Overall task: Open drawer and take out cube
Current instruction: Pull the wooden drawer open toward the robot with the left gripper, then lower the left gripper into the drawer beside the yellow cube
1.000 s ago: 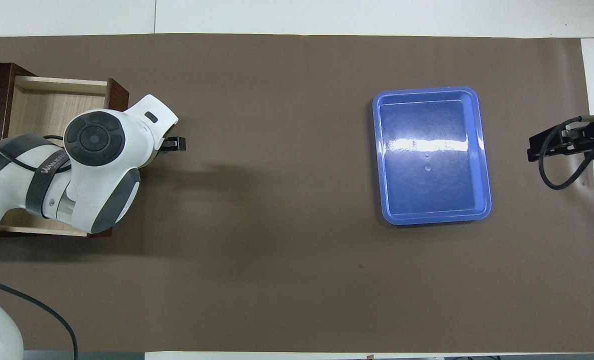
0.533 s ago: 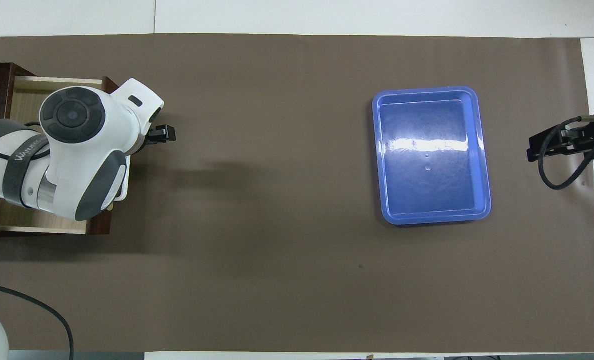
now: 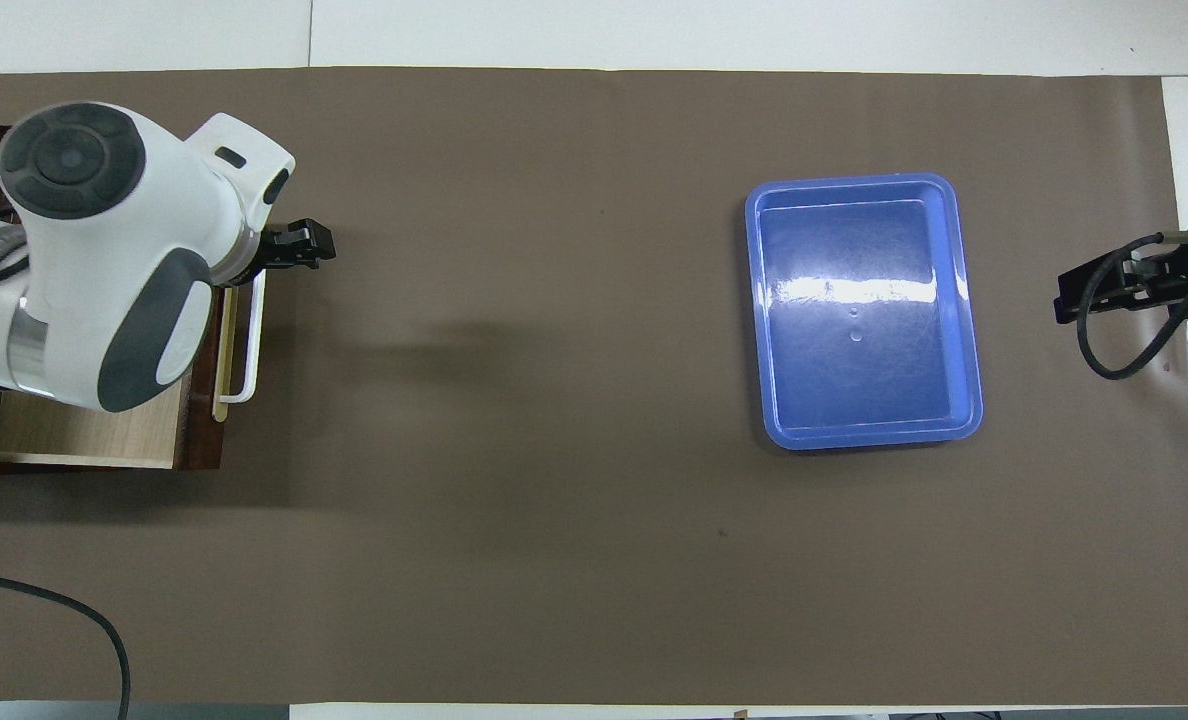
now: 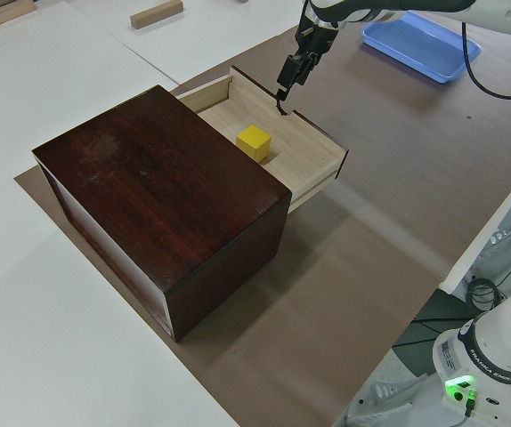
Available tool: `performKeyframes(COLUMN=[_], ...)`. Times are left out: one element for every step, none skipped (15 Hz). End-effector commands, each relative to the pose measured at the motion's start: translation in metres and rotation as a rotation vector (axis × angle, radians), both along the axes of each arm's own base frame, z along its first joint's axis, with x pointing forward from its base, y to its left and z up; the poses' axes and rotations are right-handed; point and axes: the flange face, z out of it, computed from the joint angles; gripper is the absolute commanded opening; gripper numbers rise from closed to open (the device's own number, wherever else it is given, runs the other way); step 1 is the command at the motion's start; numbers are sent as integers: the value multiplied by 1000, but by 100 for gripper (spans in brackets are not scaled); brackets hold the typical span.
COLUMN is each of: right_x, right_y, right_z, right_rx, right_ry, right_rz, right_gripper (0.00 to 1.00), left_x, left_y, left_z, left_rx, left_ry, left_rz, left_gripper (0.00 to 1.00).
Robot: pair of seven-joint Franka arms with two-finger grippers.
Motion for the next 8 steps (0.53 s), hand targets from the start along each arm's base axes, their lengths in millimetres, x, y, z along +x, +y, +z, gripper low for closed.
performKeyframes(right_x=[-7,-7,-7,-7,-7,-7,-7,-7], right_y=[-3,-3,-3,-3,-3,-3,-3,-3], right_z=[1,1,1,1,1,1,1,1], right_rx=[-8,-7,-7,-8,-7,-7,-8,-8], right_ry=[1,1,1,1,1,1,1,1], right_rz=[12,12,12,12,12,12,12,12], right_gripper=[100,100,100,100,100,100,100,100], left_x=[19,18,13,10,8,6,6,6], left_y=[39,54,77,94,103,116,130,148], left_z=[47,55,69,67,66,61,59,55], left_rx=[-48,-57,-62,-61,-64,-70,-79,-96], left_ry=[37,35,17,20,11,-3,-26,-53], left_rz=[116,160,241,321,416,548,671,805], left_gripper=[100,100,100,100,100,100,100,100])
